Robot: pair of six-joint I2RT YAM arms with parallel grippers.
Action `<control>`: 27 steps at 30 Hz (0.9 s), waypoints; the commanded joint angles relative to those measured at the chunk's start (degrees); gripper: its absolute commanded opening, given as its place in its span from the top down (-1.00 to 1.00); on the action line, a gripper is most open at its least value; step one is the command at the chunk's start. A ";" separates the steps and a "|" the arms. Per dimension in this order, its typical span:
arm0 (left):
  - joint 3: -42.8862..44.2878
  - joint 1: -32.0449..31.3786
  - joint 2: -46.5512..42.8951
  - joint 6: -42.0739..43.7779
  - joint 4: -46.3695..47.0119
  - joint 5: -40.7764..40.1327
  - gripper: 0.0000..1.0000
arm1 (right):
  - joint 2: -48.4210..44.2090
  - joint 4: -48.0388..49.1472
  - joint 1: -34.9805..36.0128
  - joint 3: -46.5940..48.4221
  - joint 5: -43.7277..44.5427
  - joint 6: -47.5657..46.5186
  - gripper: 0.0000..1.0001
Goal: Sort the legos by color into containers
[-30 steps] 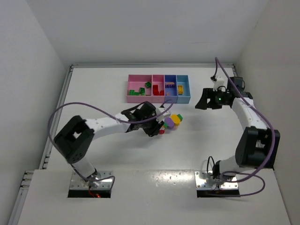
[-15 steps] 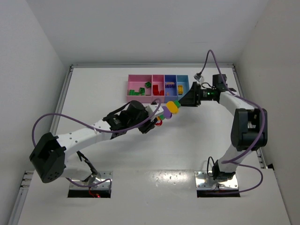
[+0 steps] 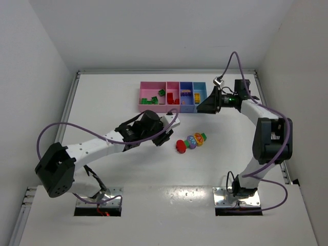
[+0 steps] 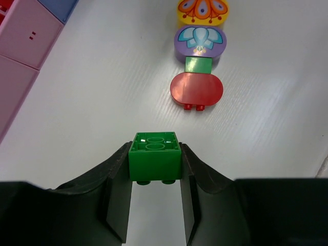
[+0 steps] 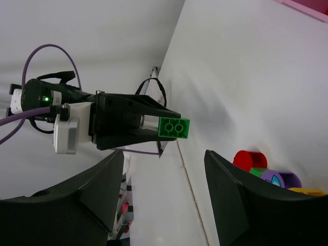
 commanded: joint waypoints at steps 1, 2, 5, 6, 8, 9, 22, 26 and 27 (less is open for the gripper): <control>1.64 -0.26 0.40 0.25 2.03 0.01 1.00 | 0.41 1.46 0.02 -0.36 -1.24 -1.15 -0.29; 2.16 0.61 1.10 -0.37 2.03 1.23 1.00 | 0.41 0.49 0.02 -0.36 -0.36 -2.38 -0.29; 3.83 5.35 2.50 -4.93 3.09 3.52 1.00 | -0.82 -6.35 -0.59 1.75 4.29 -9.66 -0.38; 4.71 6.84 3.90 -6.16 3.61 3.52 1.00 | -0.83 -10.64 -0.59 2.45 6.04 -14.04 -0.41; 9.17 11.31 5.84 -9.58 4.14 3.52 1.00 | -3.01 -14.09 -1.12 4.39 12.63 -17.84 -0.44; 11.20 12.65 7.07 -10.56 4.14 2.83 1.00 | -3.63 -14.98 -1.12 4.39 14.31 -19.51 -0.48; 42.42 23.73 33.95 -17.95 -5.09 -10.54 0.61 | -10.58 -22.80 -4.11 4.39 27.06 -31.54 -0.58; 45.58 24.35 38.35 -17.43 -5.09 -10.01 0.15 | -11.11 -28.85 -4.11 5.09 27.59 -39.71 -0.61; 46.89 24.96 39.15 -17.43 -5.09 -10.01 0.01 | -11.72 -29.57 -3.59 5.62 27.59 -41.14 -0.63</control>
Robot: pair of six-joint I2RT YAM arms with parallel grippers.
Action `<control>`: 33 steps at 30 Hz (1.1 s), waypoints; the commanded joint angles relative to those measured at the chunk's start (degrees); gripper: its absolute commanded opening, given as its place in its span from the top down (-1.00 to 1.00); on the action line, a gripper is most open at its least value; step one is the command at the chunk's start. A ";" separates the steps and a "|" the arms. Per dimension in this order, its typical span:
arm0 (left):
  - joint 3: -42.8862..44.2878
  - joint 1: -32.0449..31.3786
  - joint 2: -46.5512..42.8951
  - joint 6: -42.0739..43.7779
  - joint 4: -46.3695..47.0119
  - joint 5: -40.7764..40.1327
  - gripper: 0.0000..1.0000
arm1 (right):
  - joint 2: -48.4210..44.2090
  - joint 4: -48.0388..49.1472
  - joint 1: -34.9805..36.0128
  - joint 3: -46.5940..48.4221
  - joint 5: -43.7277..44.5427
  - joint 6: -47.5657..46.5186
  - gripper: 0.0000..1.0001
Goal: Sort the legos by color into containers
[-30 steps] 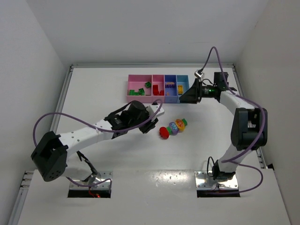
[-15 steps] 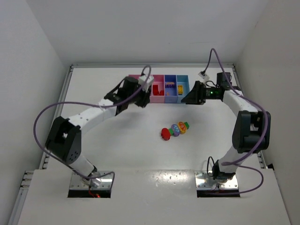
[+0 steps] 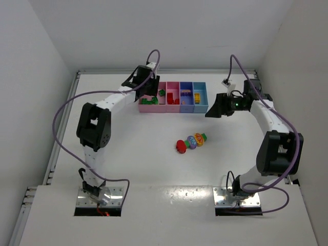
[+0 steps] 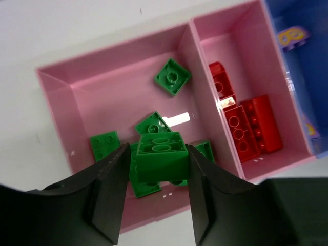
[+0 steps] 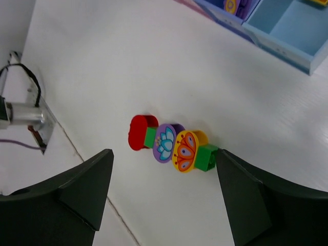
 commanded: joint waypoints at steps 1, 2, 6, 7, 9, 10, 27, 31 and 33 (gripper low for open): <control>3.84 0.99 2.28 -0.99 -1.24 0.00 -0.07 | -2.41 -5.51 0.42 3.11 0.86 -11.11 -0.63; 4.63 0.99 2.81 -0.99 -1.24 0.00 -0.16 | -2.41 -7.34 0.94 3.11 1.56 -14.87 -0.63; 5.34 0.99 2.65 -0.46 -1.77 1.83 -0.46 | -3.03 -10.96 0.94 3.64 2.09 -25.17 -0.68; 5.34 0.99 1.95 0.23 -1.77 2.89 -0.46 | -3.03 -12.01 0.94 3.64 1.57 -31.28 -0.68; 3.24 0.99 -1.46 1.02 -1.77 8.22 -0.48 | -3.03 -15.79 1.47 4.25 2.17 -37.64 -0.68; 2.53 0.99 -2.88 1.81 -1.77 11.48 -0.48 | -3.03 -18.06 2.17 4.25 2.18 -44.11 -0.68; -27.07 -25.90 -24.95 7.20 -4.33 18.65 -0.32 | -0.20 -18.37 4.81 -3.37 13.43 -67.28 -0.68; -31.22 -27.92 -24.96 6.13 1.46 16.01 -0.35 | -4.70 -13.61 4.20 -9.80 15.80 -67.82 -0.68; -31.75 -28.54 -23.29 4.56 3.23 12.58 -0.35 | -4.70 -15.00 2.54 -9.81 15.80 -67.82 -0.68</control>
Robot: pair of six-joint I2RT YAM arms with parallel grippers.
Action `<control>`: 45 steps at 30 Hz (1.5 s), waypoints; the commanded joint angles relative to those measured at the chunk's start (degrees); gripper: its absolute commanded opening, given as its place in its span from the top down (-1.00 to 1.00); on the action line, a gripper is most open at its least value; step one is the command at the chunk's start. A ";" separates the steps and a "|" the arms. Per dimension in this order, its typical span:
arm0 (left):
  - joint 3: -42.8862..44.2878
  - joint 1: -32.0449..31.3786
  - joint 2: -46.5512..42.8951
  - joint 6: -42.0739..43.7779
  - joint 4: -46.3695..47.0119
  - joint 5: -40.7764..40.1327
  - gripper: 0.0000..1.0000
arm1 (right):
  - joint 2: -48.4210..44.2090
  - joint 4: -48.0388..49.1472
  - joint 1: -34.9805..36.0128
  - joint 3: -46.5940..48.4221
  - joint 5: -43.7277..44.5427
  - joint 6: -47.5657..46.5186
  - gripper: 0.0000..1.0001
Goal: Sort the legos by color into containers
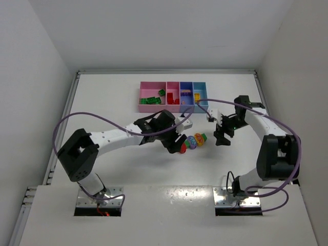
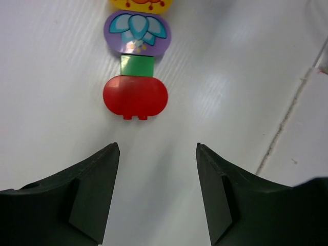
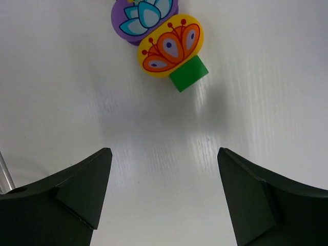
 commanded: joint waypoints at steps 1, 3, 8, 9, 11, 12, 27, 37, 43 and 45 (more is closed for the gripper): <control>-0.06 -1.18 0.49 -3.60 9.03 -6.53 -0.35 | -2.77 0.63 -2.32 0.41 -0.33 -2.84 -0.68; 0.46 -1.18 1.90 -4.31 10.27 -7.95 -0.35 | -3.30 0.08 -3.73 0.42 -1.90 -2.84 -0.68; 3.01 -1.18 6.38 -4.93 12.55 -6.19 -0.35 | -6.81 -0.53 -7.33 -2.21 -1.91 -1.78 -0.68; 3.98 -1.18 7.17 -4.93 12.56 -6.19 -0.35 | -6.82 -0.53 -7.86 -2.22 -1.91 -1.78 -0.68; 5.03 -1.18 8.75 -4.93 12.56 -5.48 -0.35 | -7.44 -1.14 -9.62 -2.22 -2.44 -1.17 -0.68; 6.08 -1.18 10.24 -4.93 12.56 -5.48 -0.35 | -7.44 -1.76 -10.32 -2.22 -3.04 -1.17 -0.68; 11.54 -1.70 19.74 -1.50 10.89 -0.47 -0.35 | -6.91 -5.98 -19.55 0.42 -4.81 -0.64 -0.68; 12.60 -1.71 22.56 -0.27 9.04 0.05 -0.35 | -4.62 -7.04 -21.93 2.70 -5.86 -0.64 -0.68; 14.44 -1.71 25.45 0.26 8.51 -1.79 -0.25 | -4.62 -7.04 -21.93 2.70 -5.86 -0.64 -0.68; 15.58 -1.71 26.16 0.26 7.81 -3.10 -0.18 | -4.62 -7.04 -21.93 2.70 -5.86 -0.64 -0.68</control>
